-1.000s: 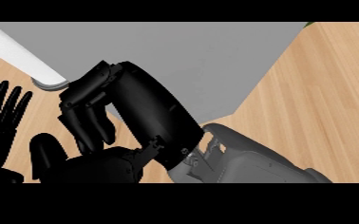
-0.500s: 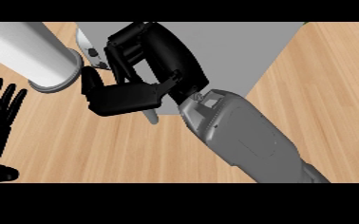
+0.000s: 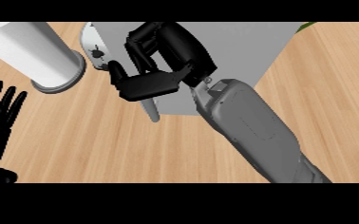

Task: Pick up the wine, place it into the cabinet and close the cabinet

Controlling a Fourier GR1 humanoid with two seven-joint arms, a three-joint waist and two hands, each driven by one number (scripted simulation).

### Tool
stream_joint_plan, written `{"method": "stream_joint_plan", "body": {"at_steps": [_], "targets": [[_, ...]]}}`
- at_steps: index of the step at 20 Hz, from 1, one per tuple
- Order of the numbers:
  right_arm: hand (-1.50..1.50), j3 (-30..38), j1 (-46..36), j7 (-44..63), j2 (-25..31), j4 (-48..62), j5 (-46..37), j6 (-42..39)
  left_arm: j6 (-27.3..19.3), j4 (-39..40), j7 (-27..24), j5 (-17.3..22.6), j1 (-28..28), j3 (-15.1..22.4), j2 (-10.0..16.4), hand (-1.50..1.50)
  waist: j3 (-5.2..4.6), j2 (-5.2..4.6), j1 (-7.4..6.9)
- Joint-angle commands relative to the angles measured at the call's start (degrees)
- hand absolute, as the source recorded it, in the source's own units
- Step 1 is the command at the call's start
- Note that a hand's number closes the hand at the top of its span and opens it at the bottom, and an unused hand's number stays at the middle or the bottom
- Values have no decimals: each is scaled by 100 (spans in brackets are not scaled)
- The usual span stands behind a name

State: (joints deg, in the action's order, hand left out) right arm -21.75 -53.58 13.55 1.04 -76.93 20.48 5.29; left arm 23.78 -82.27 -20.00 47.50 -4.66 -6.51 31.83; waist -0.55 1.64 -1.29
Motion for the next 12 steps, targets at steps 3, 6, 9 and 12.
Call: {"method": "stream_joint_plan", "body": {"at_steps": [3,6,9,12], "targets": [[150,642,17,-504,634,995,-60,-460,119,143,123,100,196,-101,76,-150,54,-231,25],[150,709,-126,-536,584,1199,-118,-384,151,78,143,4,150,4,37,-150,51,-233,-6],[150,672,60,-639,653,1175,-166,-422,188,186,200,171,320,-155,130,-150,49,-240,64],[150,607,-13,-597,484,1171,-237,-305,263,163,152,55,204,16,-38,-150,46,-213,45]]}}
